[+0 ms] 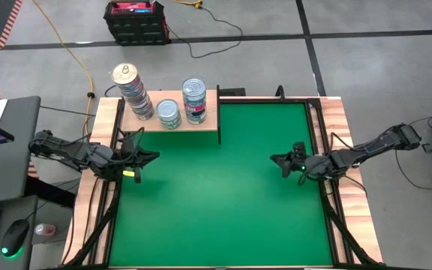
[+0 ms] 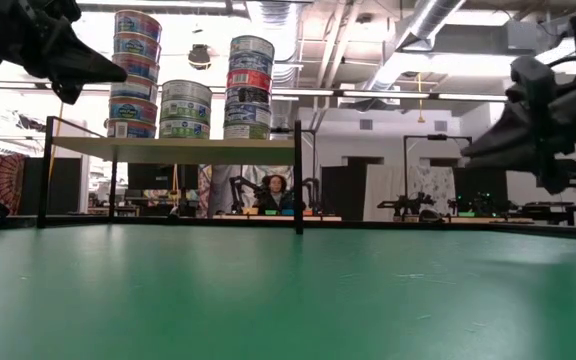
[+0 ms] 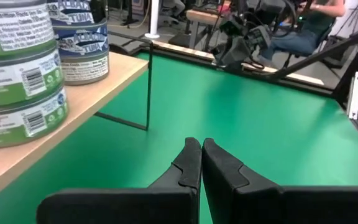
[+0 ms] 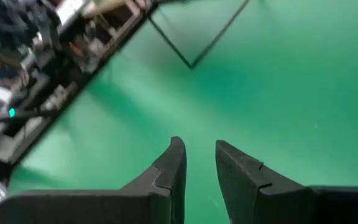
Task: Stack canned seafood by type on shelf
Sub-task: Return to Home Position
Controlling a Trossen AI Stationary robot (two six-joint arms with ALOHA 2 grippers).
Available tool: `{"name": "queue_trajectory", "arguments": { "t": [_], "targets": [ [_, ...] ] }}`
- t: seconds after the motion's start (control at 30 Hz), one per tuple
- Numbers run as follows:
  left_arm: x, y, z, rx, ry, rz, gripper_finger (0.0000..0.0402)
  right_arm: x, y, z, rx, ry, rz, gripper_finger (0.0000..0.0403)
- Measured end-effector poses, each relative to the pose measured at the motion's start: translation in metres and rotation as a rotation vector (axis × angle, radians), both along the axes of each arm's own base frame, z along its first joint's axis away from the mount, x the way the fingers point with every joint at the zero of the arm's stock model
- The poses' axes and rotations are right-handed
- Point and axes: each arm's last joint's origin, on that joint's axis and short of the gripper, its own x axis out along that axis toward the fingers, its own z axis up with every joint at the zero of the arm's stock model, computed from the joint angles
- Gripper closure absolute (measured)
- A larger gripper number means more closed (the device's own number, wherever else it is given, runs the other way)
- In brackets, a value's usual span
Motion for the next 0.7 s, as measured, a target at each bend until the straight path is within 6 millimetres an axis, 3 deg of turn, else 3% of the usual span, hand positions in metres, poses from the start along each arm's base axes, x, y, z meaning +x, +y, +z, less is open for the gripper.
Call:
{"name": "queue_trajectory", "arguments": {
  "t": [0.7],
  "targets": [
    [0.0000, -0.0002, -0.0003, -0.023, -0.003, -0.005, 0.0396, -0.0034, 0.0004, -0.0083, -0.005, 0.101, 0.051, 0.0290]
  ]
}}
